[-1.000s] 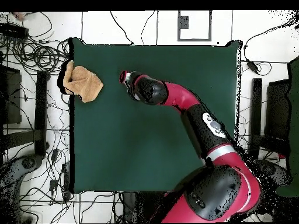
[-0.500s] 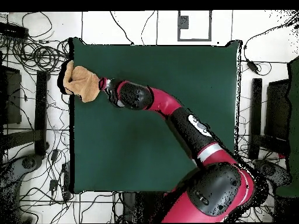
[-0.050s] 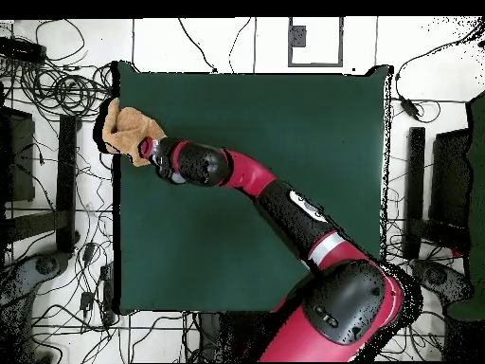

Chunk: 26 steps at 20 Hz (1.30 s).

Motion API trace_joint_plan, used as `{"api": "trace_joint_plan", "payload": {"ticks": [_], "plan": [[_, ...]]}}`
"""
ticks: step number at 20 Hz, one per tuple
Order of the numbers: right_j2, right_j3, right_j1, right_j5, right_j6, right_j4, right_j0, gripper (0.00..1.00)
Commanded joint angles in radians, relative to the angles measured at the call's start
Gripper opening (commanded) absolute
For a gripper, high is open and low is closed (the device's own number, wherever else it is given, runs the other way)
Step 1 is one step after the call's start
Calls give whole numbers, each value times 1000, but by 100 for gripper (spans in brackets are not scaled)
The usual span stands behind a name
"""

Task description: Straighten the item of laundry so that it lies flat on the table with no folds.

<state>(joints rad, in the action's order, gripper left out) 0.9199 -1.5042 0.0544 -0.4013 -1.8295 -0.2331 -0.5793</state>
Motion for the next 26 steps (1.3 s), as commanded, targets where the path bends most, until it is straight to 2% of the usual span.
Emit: {"api": "trace_joint_plan", "payload": {"ticks": [1,12,15,17,18,19,20,21,22,25,26], "plan": [[29,-74,-11,22,-140,70,52,0],[38,-101,-10,91,-184,85,86,0],[-27,-76,-14,165,-189,45,131,0],[-126,-42,23,219,-207,4,195,0],[-244,-12,89,249,-237,-24,276,0],[-314,5,119,262,-250,-30,324,0],[-453,44,173,268,-280,-40,424,0],[-518,65,186,267,-286,-35,469,0],[-637,107,208,253,-301,-32,555,0],[-867,219,195,227,-291,-7,715,0],[-1026,280,171,215,-319,5,824,0]]}}
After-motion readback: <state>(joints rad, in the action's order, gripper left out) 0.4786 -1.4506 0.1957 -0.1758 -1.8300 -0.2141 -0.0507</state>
